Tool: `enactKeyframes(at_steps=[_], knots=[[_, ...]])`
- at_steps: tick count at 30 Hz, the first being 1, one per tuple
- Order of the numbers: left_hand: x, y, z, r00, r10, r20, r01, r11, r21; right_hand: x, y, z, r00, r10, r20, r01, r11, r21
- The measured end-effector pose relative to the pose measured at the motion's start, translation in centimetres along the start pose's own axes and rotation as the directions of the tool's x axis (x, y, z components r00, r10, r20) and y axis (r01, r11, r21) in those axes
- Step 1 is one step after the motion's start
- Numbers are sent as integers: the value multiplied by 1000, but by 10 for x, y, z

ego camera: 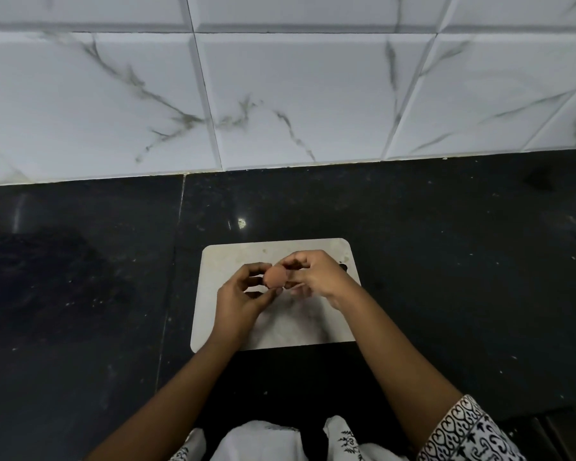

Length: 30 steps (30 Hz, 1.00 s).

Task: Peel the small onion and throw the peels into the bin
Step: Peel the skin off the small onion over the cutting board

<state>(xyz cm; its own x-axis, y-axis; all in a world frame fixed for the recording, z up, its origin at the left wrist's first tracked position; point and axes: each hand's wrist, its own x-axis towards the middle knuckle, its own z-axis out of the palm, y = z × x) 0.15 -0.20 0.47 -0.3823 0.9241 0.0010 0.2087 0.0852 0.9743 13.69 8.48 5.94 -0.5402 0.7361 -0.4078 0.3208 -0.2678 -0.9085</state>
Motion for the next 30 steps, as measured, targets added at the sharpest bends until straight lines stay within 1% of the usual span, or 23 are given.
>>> enactKeyframes(at_steps=[3, 7, 9, 12, 14, 16, 18, 19, 21, 27, 29, 30], knots=[[3, 2, -3, 998, -48, -37, 45, 996, -77, -1, -1, 3, 998, -4, -69, 12, 994, 110], [5, 3, -1, 995, -90, -45, 81, 981, -175, 0, 5, 9, 983, -15, -182, 54, 976, 212], [6, 3, 0, 990, -136, -42, 121, 957, -263, 1, 8, 13, 970, -25, -242, 86, 965, 246], [6, 8, 2, 982, -187, -29, 157, 892, -423, 1, 11, 18, 964, -49, -260, 140, 928, 344], [6, 11, 4, 973, -232, 0, 196, 821, -536, 1, 9, 22, 969, -26, -245, 141, 873, 467], [7, 12, 7, 957, -284, 66, 255, 704, -662, 0, 6, 24, 979, 30, -203, 103, 782, 615], [8, 11, 10, 943, -309, 124, 296, 606, -739, -2, 4, 24, 986, 78, -145, 53, 683, 728], [8, 10, 11, 939, -313, 143, 308, 577, -756, -3, 4, 24, 989, 93, -118, 30, 646, 763], [7, 10, 10, 934, -311, 177, 325, 531, -783, -5, 2, 23, 991, 111, -73, -10, 611, 792], [5, 11, 9, 903, -322, 283, 408, 443, -798, -5, 2, 12, 986, 157, 61, -142, 583, 800], [6, 12, 9, 888, -351, 296, 426, 390, -816, -5, 2, 7, 986, 150, 70, -142, 549, 824], [7, 10, 8, 882, -367, 295, 428, 367, -825, -5, 3, 3, 988, 145, 51, -120, 524, 843]])
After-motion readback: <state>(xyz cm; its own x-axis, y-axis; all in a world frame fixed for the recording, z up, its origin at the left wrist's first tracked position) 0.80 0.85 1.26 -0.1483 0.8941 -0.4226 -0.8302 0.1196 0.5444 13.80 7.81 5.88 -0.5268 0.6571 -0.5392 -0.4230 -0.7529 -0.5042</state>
